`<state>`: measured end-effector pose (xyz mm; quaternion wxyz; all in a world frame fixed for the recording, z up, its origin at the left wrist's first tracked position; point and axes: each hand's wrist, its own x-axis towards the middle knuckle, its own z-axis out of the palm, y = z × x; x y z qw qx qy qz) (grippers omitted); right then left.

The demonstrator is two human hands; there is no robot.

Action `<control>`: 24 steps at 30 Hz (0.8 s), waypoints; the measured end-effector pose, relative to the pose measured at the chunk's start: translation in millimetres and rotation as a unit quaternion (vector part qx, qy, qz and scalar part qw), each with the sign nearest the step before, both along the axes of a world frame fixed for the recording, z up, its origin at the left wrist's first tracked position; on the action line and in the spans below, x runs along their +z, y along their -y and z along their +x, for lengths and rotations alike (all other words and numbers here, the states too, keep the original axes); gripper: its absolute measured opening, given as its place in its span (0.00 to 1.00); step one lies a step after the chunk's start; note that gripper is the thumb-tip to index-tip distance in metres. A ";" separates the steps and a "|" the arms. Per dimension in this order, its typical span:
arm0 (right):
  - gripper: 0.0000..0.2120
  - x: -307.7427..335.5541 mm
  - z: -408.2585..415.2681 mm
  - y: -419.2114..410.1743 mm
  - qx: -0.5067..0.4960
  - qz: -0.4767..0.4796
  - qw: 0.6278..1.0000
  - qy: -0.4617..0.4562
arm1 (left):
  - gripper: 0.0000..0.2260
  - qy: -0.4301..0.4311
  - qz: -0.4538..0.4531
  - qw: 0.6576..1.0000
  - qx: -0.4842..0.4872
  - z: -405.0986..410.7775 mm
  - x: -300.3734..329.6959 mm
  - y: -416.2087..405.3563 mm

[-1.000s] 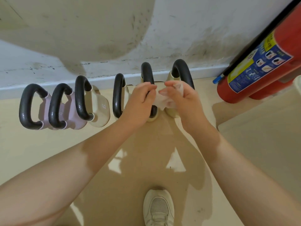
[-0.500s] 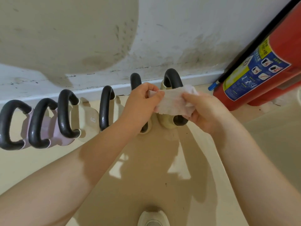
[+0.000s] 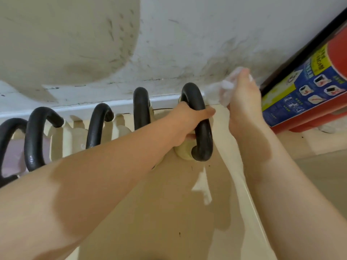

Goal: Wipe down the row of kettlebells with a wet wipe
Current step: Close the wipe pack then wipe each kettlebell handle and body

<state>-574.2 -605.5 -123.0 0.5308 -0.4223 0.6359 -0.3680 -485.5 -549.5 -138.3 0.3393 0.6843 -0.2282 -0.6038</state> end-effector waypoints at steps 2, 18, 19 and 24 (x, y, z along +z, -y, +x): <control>0.23 -2.3 6.3 -1.3 0.073 0.030 0.996 0.034 | 0.22 0.004 -0.001 1.000 -0.014 -2.6 -4.8 -1.3; 0.10 -42.9 23.0 22.2 0.398 -0.067 0.915 -0.013 | 0.16 -0.003 -0.054 0.998 0.015 2.8 -15.8 -27.6; 0.11 -44.1 23.4 24.5 0.401 -0.052 0.914 0.003 | 0.14 -0.003 -0.054 0.998 0.015 3.3 -15.8 -28.3; 0.13 -45.9 33.4 33.8 0.396 -0.025 0.916 -0.057 | 0.14 0.009 -0.056 0.998 0.005 1.9 -17.9 -31.2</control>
